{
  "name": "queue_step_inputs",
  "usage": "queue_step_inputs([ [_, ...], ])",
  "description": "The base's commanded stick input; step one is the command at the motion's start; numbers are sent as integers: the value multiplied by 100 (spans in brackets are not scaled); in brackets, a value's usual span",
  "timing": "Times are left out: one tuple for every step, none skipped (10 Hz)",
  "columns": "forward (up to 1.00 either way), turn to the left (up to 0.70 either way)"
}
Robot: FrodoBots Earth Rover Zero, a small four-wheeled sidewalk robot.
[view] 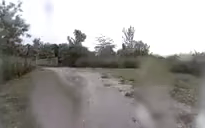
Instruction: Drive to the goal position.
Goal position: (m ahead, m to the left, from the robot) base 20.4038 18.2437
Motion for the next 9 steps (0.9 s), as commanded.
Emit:
queue_step_inputs([
  [85,0],
  [85,0],
  [85,0],
  [85,0],
  [85,2],
  [85,8],
  [85,34],
  [85,34],
  [85,34],
])
